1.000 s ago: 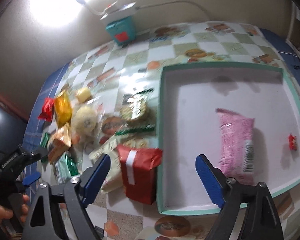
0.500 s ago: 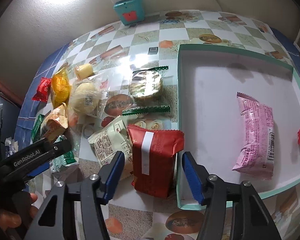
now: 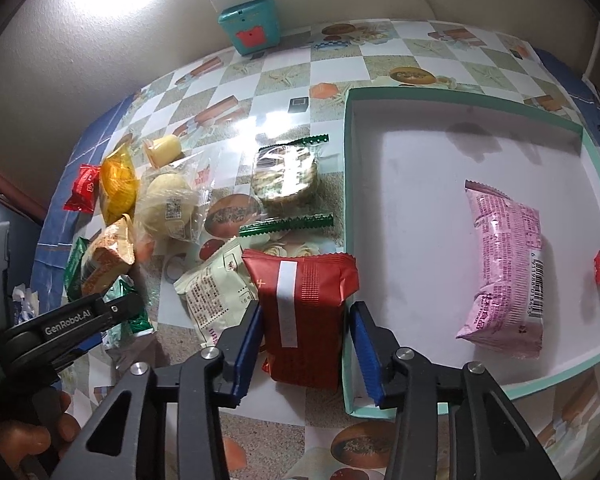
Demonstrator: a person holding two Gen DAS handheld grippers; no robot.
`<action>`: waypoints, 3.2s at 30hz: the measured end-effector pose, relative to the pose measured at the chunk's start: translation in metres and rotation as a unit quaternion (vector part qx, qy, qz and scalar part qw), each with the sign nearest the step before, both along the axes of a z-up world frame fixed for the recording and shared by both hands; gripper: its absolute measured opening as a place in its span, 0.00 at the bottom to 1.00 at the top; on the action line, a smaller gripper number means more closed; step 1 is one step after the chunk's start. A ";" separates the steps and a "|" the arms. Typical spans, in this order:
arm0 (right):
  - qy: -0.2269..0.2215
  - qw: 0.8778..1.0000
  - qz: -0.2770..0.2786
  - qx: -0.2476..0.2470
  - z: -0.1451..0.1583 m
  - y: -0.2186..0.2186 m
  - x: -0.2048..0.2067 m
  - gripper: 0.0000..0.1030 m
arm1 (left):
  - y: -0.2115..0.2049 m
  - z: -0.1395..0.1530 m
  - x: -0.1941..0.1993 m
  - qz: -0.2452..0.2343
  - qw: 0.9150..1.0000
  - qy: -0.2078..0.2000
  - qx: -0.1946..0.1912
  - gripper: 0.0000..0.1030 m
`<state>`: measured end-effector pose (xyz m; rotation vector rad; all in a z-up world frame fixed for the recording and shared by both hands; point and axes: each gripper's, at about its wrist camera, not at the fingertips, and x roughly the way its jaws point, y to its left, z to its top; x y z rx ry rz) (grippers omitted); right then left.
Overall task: Organize snacks
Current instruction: 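Grasp the red striped box with the right tool while the left tool grasps the green-and-white bag, then carry the red box and green-and-white bag into the tray and open both tools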
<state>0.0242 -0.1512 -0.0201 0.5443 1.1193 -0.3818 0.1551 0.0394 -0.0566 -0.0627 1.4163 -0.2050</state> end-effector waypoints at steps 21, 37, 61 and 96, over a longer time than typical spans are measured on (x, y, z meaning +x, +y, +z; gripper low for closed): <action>-0.046 0.999 0.007 0.020 0.027 -0.002 -0.005 0.41 | 0.015 0.035 -0.005 0.006 0.999 -0.027 -0.041 0.52; -0.074 0.997 -0.031 0.001 0.058 -0.036 -0.028 0.41 | -0.021 0.088 -0.021 -0.034 0.993 -0.090 -0.067 0.52; -0.066 0.977 -0.200 -0.010 0.067 -0.176 -0.101 0.41 | -0.206 0.117 -0.068 -0.209 0.962 -0.166 -0.060 0.52; 0.012 0.976 -0.218 -0.015 0.012 -0.220 -0.087 0.41 | -0.279 0.043 -0.086 -0.293 0.947 -0.136 -0.004 0.63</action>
